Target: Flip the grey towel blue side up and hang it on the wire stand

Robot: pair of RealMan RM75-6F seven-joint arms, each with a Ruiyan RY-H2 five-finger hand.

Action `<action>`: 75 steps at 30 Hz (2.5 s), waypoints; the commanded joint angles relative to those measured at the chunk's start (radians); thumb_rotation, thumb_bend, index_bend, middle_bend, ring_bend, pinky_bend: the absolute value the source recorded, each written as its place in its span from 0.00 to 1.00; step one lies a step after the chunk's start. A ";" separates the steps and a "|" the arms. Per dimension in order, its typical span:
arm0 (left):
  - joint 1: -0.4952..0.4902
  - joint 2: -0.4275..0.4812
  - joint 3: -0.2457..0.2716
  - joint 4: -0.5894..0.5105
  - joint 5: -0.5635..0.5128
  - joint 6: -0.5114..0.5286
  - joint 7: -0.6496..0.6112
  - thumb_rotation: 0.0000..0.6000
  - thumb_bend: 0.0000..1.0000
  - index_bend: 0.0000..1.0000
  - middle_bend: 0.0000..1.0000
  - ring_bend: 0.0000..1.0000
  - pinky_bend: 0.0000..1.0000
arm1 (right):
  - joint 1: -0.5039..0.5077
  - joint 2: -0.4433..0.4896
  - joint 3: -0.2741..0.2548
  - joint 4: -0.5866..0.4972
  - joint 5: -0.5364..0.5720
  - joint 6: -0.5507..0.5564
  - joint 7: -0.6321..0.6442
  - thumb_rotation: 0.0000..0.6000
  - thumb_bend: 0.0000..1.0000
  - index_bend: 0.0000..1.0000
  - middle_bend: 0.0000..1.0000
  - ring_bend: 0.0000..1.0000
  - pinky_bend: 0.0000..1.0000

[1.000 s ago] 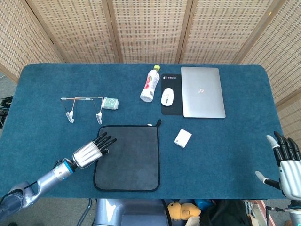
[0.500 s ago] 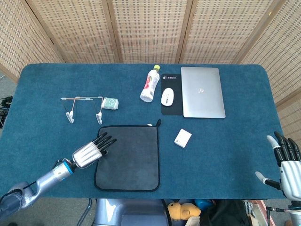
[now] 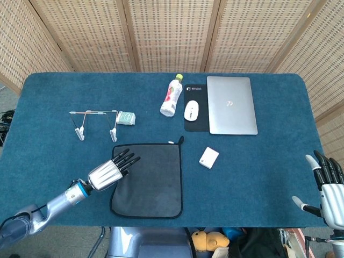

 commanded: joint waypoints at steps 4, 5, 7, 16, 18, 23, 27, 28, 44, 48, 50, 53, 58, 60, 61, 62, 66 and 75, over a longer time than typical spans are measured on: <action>-0.065 0.047 -0.014 -0.086 0.026 -0.013 0.013 1.00 0.41 0.64 0.00 0.00 0.00 | 0.003 -0.001 0.004 0.000 0.011 -0.007 -0.004 1.00 0.00 0.00 0.00 0.00 0.00; -0.078 0.056 -0.018 -0.100 0.029 -0.020 0.015 1.00 0.41 0.64 0.00 0.00 0.00 | 0.005 -0.002 0.006 0.001 0.017 -0.010 -0.007 1.00 0.00 0.00 0.00 0.00 0.00; -0.106 0.075 -0.029 -0.134 0.033 -0.040 0.030 1.00 0.41 0.64 0.00 0.00 0.00 | 0.009 -0.004 0.011 0.000 0.032 -0.018 -0.011 1.00 0.00 0.00 0.00 0.00 0.00; -0.231 0.107 -0.090 -0.292 0.010 -0.210 0.118 1.00 0.41 0.64 0.00 0.00 0.00 | 0.020 -0.005 0.031 -0.002 0.079 -0.037 -0.015 1.00 0.00 0.00 0.00 0.00 0.00; -0.253 0.104 -0.100 -0.315 0.006 -0.245 0.142 1.00 0.41 0.64 0.00 0.00 0.00 | 0.021 -0.005 0.033 -0.002 0.086 -0.040 -0.015 1.00 0.00 0.00 0.00 0.00 0.00; -0.317 0.080 -0.134 -0.353 -0.017 -0.353 0.208 1.00 0.41 0.64 0.00 0.00 0.00 | 0.023 -0.004 0.041 0.003 0.108 -0.045 -0.009 1.00 0.00 0.00 0.00 0.00 0.00; -0.352 0.051 -0.162 -0.353 -0.056 -0.420 0.226 1.00 0.41 0.64 0.00 0.00 0.00 | 0.026 -0.001 0.048 0.005 0.129 -0.053 -0.001 1.00 0.00 0.00 0.00 0.00 0.00; -0.359 0.043 -0.166 -0.348 -0.062 -0.431 0.228 1.00 0.41 0.64 0.00 0.00 0.00 | 0.026 0.000 0.050 0.005 0.133 -0.054 0.000 1.00 0.00 0.00 0.00 0.00 0.00; -0.460 -0.116 -0.190 -0.193 -0.122 -0.535 0.204 1.00 0.41 0.61 0.00 0.00 0.00 | 0.031 0.008 0.069 0.019 0.191 -0.075 0.019 1.00 0.00 0.00 0.00 0.00 0.00; -0.458 -0.131 -0.191 -0.181 -0.141 -0.535 0.220 1.00 0.41 0.21 0.00 0.00 0.00 | 0.028 0.010 0.067 0.021 0.185 -0.074 0.025 1.00 0.00 0.00 0.00 0.00 0.00; -0.456 -0.128 -0.195 -0.191 -0.155 -0.536 0.221 1.00 0.39 0.02 0.00 0.00 0.00 | 0.028 0.011 0.066 0.021 0.182 -0.073 0.026 1.00 0.00 0.00 0.00 0.00 0.00; -0.454 -0.115 -0.201 -0.214 -0.162 -0.512 0.212 1.00 0.35 0.00 0.00 0.00 0.00 | 0.027 0.012 0.064 0.021 0.177 -0.071 0.028 1.00 0.00 0.00 0.00 0.00 0.00; -0.447 -0.029 -0.186 -0.300 -0.139 -0.452 0.181 1.00 0.32 0.00 0.00 0.00 0.00 | 0.025 0.012 0.060 0.020 0.168 -0.069 0.026 1.00 0.00 0.00 0.00 0.00 0.00; -0.441 0.015 -0.170 -0.341 -0.125 -0.432 0.163 1.00 0.32 0.00 0.00 0.00 0.00 | 0.025 0.011 0.058 0.018 0.166 -0.069 0.023 1.00 0.00 0.00 0.00 0.00 0.00; -0.437 0.032 -0.163 -0.355 -0.120 -0.426 0.157 1.00 0.32 0.00 0.00 0.00 0.00 | 0.024 0.011 0.057 0.018 0.164 -0.069 0.022 1.00 0.00 0.00 0.00 0.00 0.00; -0.428 0.081 -0.137 -0.391 -0.100 -0.407 0.147 1.00 0.32 0.02 0.00 0.00 0.00 | 0.024 0.011 0.054 0.016 0.158 -0.069 0.020 1.00 0.00 0.00 0.00 0.00 0.00; -0.396 0.207 -0.063 -0.484 -0.052 -0.354 0.094 1.00 0.32 0.13 0.00 0.00 0.00 | 0.018 0.013 0.049 0.009 0.149 -0.060 0.019 1.00 0.00 0.00 0.00 0.00 0.00; -0.321 0.283 0.034 -0.551 -0.024 -0.285 -0.035 1.00 0.29 0.35 0.00 0.00 0.00 | 0.010 0.014 0.044 0.002 0.132 -0.045 0.014 1.00 0.00 0.00 0.00 0.00 0.00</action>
